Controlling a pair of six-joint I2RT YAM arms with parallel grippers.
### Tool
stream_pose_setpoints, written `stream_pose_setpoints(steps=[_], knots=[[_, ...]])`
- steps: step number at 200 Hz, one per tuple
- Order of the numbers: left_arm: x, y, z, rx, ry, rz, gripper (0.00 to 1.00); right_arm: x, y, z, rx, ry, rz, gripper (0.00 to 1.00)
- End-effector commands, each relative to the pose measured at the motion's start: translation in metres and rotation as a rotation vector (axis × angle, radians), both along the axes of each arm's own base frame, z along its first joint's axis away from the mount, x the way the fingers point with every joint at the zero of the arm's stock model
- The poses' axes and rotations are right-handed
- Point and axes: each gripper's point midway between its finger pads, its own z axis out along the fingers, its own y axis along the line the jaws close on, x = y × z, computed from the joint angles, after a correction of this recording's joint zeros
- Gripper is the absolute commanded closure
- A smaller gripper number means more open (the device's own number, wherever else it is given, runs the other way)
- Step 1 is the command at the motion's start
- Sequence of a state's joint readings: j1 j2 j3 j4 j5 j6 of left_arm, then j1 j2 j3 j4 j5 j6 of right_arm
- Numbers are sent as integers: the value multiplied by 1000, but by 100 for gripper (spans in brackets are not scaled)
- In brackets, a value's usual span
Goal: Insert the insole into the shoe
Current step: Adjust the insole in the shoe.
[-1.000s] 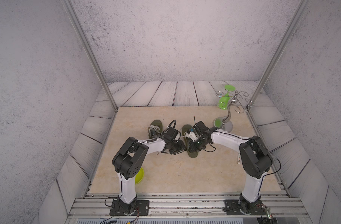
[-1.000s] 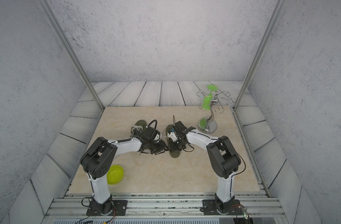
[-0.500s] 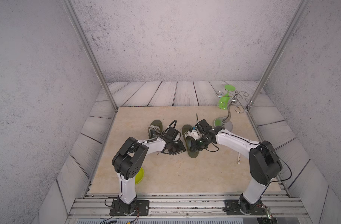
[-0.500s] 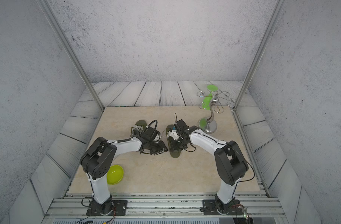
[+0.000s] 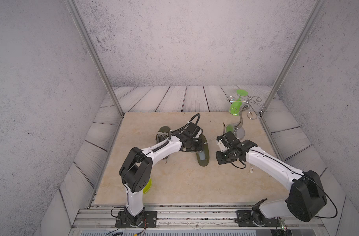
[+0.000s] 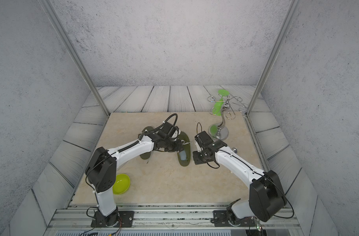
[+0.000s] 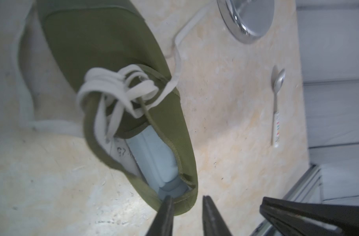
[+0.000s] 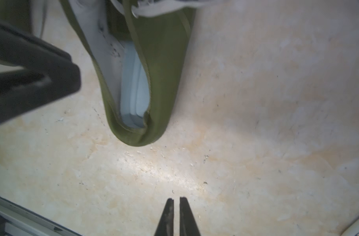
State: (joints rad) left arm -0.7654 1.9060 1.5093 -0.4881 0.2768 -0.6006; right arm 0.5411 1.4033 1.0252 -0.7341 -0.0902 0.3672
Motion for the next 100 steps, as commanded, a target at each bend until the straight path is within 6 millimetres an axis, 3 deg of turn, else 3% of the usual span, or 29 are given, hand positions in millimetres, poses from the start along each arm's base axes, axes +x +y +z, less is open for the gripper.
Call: stream_pose_setpoints(steps=[1,24,100], knots=[[-4,17,-28,227,-5,-44,86,0,-9,10,3,-42,-37,89],[-1,17,-42,274,10,-42,96,0,-12,11,14,-50,-46,90],[5,-3,-75,241,45,-41,93,3,-12,14,53,-51,-55,90]])
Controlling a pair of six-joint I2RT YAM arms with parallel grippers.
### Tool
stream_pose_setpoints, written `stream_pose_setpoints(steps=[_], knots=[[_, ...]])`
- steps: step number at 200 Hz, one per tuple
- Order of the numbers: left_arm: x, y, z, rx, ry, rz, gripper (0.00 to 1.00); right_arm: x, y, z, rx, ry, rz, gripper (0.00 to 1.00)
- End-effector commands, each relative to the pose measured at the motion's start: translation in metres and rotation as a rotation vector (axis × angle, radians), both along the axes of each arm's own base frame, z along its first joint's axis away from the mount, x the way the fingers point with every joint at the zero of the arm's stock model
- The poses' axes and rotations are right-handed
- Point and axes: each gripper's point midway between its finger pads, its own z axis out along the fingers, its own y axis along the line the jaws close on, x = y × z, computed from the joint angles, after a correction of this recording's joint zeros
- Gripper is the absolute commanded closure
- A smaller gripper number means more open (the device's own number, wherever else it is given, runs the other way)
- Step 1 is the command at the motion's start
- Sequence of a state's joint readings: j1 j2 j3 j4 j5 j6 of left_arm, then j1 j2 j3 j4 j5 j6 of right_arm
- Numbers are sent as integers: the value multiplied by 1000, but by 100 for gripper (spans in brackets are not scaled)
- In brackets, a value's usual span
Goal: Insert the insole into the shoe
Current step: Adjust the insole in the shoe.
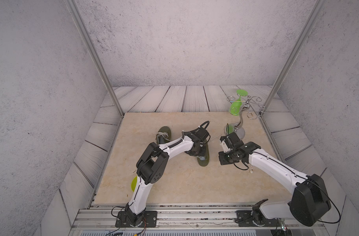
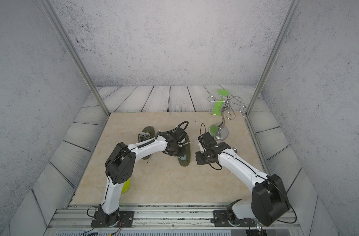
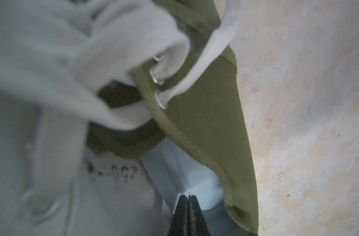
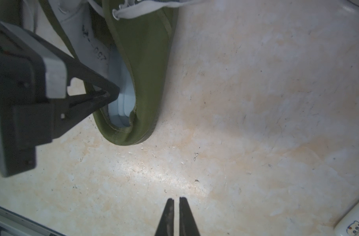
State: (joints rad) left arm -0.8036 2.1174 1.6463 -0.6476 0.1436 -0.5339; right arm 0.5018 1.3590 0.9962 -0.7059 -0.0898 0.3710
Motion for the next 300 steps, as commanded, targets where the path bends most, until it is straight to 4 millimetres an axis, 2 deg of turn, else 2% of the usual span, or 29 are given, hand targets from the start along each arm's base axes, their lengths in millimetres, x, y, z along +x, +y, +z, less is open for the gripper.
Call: stream_pose_setpoints(steps=[1,50,66,115,156,199,224,250,268,281,300], knots=[[5,-9,-4,-25,-5,-6,93,-2,-1,8,31,-15,-11,90],[0,-30,-16,-148,59,16,90,-3,-4,11,38,-24,-12,90],[-1,-35,-14,-217,81,33,89,-3,-5,13,44,-27,-15,90],[-1,-45,16,-410,115,54,89,-2,0,12,76,-19,-9,90],[-8,-54,21,-489,154,53,88,-2,2,9,82,-16,-9,91],[-13,-51,25,-505,164,53,88,0,5,0,92,0,-9,90],[-13,-54,35,-557,159,59,88,5,10,-6,96,3,9,88],[-8,-60,51,-683,166,88,88,11,7,-8,52,13,7,85],[-5,-53,59,-695,162,105,88,18,2,-7,16,3,-11,81],[-3,-39,60,-634,124,113,88,24,-2,-5,-23,-7,-21,80],[0,-15,60,-531,82,133,87,34,-4,-4,-73,-9,-21,71]])
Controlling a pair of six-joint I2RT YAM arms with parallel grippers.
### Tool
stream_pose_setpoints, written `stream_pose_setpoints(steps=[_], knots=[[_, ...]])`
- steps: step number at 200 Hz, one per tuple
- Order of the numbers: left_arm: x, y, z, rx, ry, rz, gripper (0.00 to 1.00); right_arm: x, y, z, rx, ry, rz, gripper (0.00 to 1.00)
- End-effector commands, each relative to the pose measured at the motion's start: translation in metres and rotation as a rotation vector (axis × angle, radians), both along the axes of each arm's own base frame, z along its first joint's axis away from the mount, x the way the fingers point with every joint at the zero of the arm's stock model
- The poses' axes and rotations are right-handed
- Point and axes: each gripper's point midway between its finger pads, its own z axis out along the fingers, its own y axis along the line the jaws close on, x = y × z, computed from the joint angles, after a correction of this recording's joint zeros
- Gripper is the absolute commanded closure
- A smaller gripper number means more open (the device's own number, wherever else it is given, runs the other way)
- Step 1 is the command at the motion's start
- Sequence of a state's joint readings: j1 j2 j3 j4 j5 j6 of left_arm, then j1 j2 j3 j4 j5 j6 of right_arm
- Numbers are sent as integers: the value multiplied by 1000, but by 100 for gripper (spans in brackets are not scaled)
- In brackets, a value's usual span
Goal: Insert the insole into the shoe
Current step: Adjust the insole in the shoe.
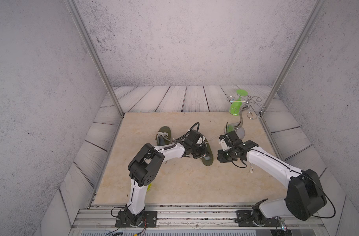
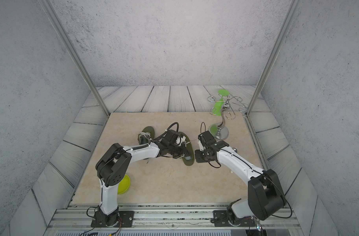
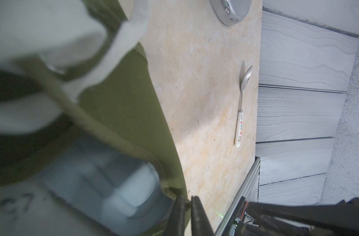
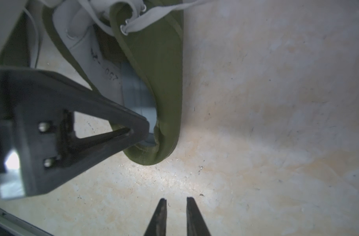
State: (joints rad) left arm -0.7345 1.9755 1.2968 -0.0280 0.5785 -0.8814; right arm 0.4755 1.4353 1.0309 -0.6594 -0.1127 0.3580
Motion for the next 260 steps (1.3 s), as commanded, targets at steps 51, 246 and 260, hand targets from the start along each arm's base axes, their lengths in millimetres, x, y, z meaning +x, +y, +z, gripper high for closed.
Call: stream_pose_setpoints(steps=[51,246,260], knots=[[19,81,27,265,-173,98,80,34,5,-9,-218,13,16,61],[2,135,1,226,-116,179,78,59,42,-67,-650,-35,100,57],[3,135,0,226,-115,181,78,61,41,-70,-670,-30,99,57]])
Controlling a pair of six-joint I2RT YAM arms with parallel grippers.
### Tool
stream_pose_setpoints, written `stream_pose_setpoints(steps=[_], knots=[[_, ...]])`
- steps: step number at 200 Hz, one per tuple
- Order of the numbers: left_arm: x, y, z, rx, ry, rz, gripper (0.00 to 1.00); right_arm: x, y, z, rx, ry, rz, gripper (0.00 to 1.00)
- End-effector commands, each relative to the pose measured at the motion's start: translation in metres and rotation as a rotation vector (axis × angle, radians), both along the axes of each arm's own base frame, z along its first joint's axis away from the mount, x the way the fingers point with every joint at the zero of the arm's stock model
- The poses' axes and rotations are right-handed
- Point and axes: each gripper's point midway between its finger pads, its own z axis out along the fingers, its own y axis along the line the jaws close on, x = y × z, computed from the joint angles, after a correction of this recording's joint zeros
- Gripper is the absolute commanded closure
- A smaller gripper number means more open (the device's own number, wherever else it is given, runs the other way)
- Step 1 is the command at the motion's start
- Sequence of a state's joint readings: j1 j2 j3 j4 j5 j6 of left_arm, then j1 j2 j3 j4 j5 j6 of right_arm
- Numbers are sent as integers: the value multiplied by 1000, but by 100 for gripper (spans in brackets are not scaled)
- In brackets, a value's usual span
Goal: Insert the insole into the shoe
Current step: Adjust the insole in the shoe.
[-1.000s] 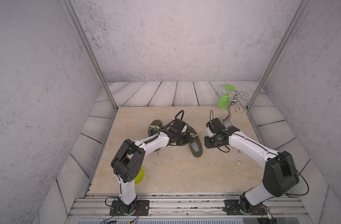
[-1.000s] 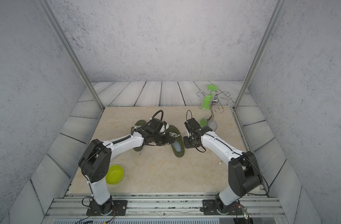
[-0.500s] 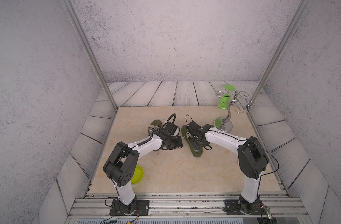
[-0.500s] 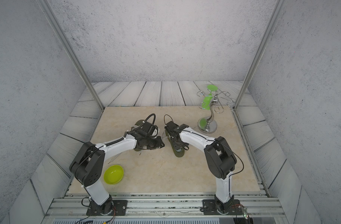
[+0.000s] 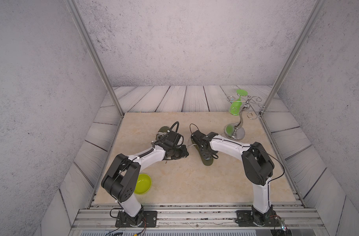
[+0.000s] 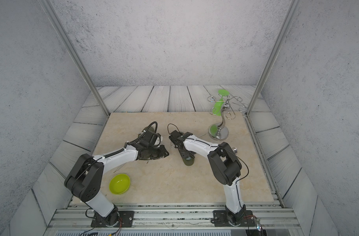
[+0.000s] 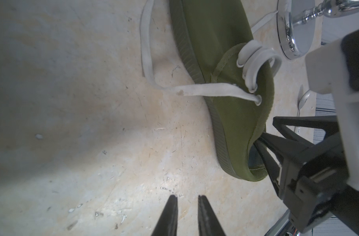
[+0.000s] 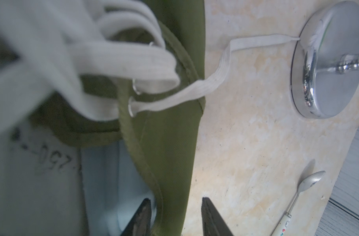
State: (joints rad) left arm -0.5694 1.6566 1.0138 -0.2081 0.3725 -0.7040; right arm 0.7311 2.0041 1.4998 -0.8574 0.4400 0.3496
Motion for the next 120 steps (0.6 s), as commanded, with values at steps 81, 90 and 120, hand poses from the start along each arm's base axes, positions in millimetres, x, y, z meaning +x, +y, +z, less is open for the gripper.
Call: stream_pose_setpoints(steps=[81,90,120], knots=[[2,-3,4,-29,-7,1,78,7,-15,17,-233,-69,26,57],[2,-2,4,-28,-9,1,78,8,-17,19,-244,-72,27,57],[2,-2,4,-29,-9,3,78,7,-17,27,-266,-79,45,57]])
